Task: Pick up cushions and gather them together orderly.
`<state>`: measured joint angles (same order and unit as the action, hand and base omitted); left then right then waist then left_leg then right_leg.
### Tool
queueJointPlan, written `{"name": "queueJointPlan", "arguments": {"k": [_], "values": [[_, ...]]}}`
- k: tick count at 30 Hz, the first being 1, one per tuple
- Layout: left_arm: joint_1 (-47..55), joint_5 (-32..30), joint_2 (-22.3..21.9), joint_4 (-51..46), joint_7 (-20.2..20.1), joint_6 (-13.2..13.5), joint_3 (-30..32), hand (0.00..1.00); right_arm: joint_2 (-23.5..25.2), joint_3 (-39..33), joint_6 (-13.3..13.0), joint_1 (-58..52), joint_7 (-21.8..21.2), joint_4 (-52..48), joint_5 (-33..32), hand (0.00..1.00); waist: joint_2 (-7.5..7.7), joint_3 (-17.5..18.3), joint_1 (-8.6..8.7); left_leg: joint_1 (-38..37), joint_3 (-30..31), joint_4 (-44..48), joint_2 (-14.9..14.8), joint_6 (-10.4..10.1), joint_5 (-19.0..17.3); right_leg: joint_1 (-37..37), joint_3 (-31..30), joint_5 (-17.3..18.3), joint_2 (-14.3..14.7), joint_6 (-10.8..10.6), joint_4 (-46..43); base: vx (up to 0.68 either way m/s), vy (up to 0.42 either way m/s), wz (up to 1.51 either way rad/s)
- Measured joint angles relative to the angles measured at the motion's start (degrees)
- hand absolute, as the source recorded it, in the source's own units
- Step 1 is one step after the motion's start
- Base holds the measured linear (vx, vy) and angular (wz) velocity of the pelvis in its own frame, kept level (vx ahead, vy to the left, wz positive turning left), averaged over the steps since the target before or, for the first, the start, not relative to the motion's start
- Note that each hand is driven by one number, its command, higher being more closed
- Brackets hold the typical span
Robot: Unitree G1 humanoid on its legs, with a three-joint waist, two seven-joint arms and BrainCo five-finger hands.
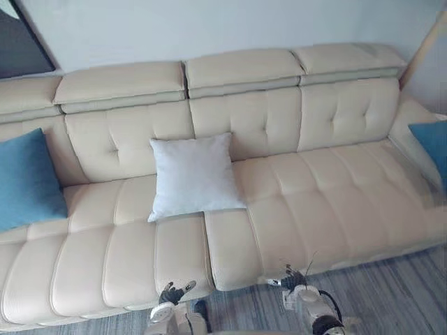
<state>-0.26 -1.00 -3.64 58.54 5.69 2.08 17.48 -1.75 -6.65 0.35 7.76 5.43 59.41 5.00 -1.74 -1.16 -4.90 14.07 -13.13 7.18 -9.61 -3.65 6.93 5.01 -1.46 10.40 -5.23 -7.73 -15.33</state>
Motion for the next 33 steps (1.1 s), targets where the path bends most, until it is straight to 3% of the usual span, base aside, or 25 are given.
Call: {"name": "queueJointPlan", "arguments": {"k": [1,2,3,5,6,9,10,11,14,19,23,25,27,29,31,33], "values": [[0.1,0.0,0.0,0.0,0.0,0.0,-0.5,0.0,-0.2,-0.2,0.0,0.2,0.0,0.0,0.0,0.0,-0.51,-0.7,0.39,-0.1,1.0,-2.7,-0.2,-0.5,4.4,-0.7,0.7,-0.1,0.9,0.2,-0.3,-0.32,-0.216,0.58],[-0.4,0.0,0.3,0.0,-0.2,0.0,-0.9,0.0,-0.4,-1.6,0.1,-0.1,-0.1,0.0,-0.1,0.0,0.08,-1.6,2.08,0.0,3.8,-7.7,0.7,-2.7,11.4,-1.3,2.3,-0.6,0.4,1.3,0.1,-0.31,-0.208,0.64],[-1.0,0.0,0.5,-0.8,-0.4,0.1,-0.4,0.0,0.0,-3.2,0.3,-0.1,-0.1,0.3,-0.1,0.0,1.71,-2.8,2.34,0.8,4.6,-2.1,1.3,-2.4,6.6,-1.8,3.2,0.4,-0.7,3.0,0.3,-0.28,-0.235,0.4],[-1.3,0.0,0.8,-0.8,-0.4,0.1,0.8,0.0,-0.9,-4.8,0.4,-0.2,0.0,0.3,-0.1,0.0,2.49,-3.2,2.04,1.9,4.5,12.3,2.8,-0.7,-6.8,-4.2,3.8,1.5,-2.7,4.8,1.7,-0.16,-0.139,-0.7],[-1.3,0.0,0.7,-0.5,-0.4,0.1,1.4,0.0,-1.3,-5.5,0.2,-0.2,0.0,0.1,-0.1,0.0,2.32,-3.2,2.01,1.6,4.5,17.6,3.3,-0.8,-11.6,-5.2,3.1,1.6,-3.4,4.7,3.4,-0.15,-0.024,-1.16],[-1.5,0.0,0.1,1.9,-0.6,0.0,1.7,0.0,-1.8,-7.0,0.1,-3.6,0.5,0.9,0.1,0.0,0.51,-3.9,3.51,-1.7,7.6,23.2,4.1,-1.7,-20.0,-7.3,1.3,0.7,-2.8,2.7,4.1,-0.23,0.111,-0.57],[-1.1,0.0,0.1,1.7,-0.6,0.1,1.7,0.0,-1.7,-7.2,0.1,-4.7,0.5,2.2,0.2,0.0,-0.19,-3.6,3.55,-2.7,8.4,20.6,4.2,-2.0,-21.1,-8.1,0.6,0.7,-2.1,2.2,4.0,-0.27,0.148,-0.32],[-0.6,0.0,0.4,1.7,-0.6,0.1,1.7,0.0,-1.8,-7.3,0.4,-5.5,0.5,4.0,0.4,0.0,-0.08,-2.9,3.62,-4.7,9.0,15.1,4.5,-0.6,-23.7,-9.1,-0.8,0.4,-1.7,2.0,4.3,-0.19,0.12,-0.43],[0.3,0.0,2.7,1.7,-0.5,0.1,1.8,0.0,0.1,-9.1,0.7,-6.9,0.5,5.4,0.7,0.0,3.05,-1.5,4.71,-6.9,7.1,4.3,7.8,-0.1,-19.0,-9.9,-3.9,-3.0,-2.4,3.8,8.0,-0.11,0.091,-0.37],[1.1,-0.1,2.5,3.4,0.0,0.0,4.0,0.0,0.0,-11.2,0.4,-7.4,0.8,5.6,0.6,0.0,2.05,-1.0,4.7,-10.2,4.9,-1.9,8.7,0.8,-14.9,-9.9,-6.1,-5.0,-2.5,2.8,10.0,-0.01,0.021,-0.25],[1.0,-0.3,2.5,5.2,0.2,0.0,4.4,0.0,-0.3,-11.1,0.4,-6.8,0.7,5.7,0.6,0.0,1.18,-0.6,4.48,-12.0,0.9,-3.4,7.5,0.8,-13.9,-10.3,-8.9,-7.2,-0.6,4.0,12.6,0.08,-0.026,-0.62],[1.1,-0.5,2.2,5.8,0.2,0.0,5.8,0.0,-0.5,-11.1,0.4,-5.9,0.6,6.2,0.6,0.0,0.19,-0.1,4.26,-12.1,-1.4,-4.1,5.4,0.6,-14.1,-12.0,-5.6,-11.7,1.7,5.9,14.6,0.07,-0.042,-1.2],[1.0,-0.5,2.3,6.1,0.0,0.0,5.8,0.0,-0.7,-11.0,0.1,-4.1,0.2,6.8,0.6,0.0,-0.64,0.0,3.27,-11.3,-4.5,-4.1,3.0,0.7,-13.9,-12.4,6.8,-17.9,4.1,11.1,20.5,0.08,-0.078,-1.61],[0.7,-0.6,2.7,6.0,-0.3,-0.1,5.6,0.0,-2.0,-11.5,0.2,-4.0,0.1,6.9,0.5,0.0,-0.03,-0.2,3.31,-12.2,-8.1,-4.1,3.9,0.6,-14.0,-12.8,17.4,-16.8,4.0,11.8,20.4,0.05,-0.107,-1.25],[0.7,-0.6,2.0,6.2,-0.5,-0.2,5.1,0.0,-3.3,-13.3,0.2,-4.7,0.2,6.8,0.5,0.0,-1.7,-0.8,3.29,-14.4,-7.6,-4.3,4.5,0.6,-14.0,-11.9,15.8,-16.7,4.2,11.5,20.4,0.06,-0.053,-0.9],[0.8,-0.8,2.3,6.3,-0.6,0.0,5.0,0.0,-4.0,-14.9,0.2,-6.2,0.2,6.9,0.2,0.0,-1.91,-0.7,3.48,-16.4,-6.7,-3.7,5.0,0.1,-14.3,-10.4,14.6,-14.7,3.5,8.6,20.4,0.11,-0.03,-0.45]]}}
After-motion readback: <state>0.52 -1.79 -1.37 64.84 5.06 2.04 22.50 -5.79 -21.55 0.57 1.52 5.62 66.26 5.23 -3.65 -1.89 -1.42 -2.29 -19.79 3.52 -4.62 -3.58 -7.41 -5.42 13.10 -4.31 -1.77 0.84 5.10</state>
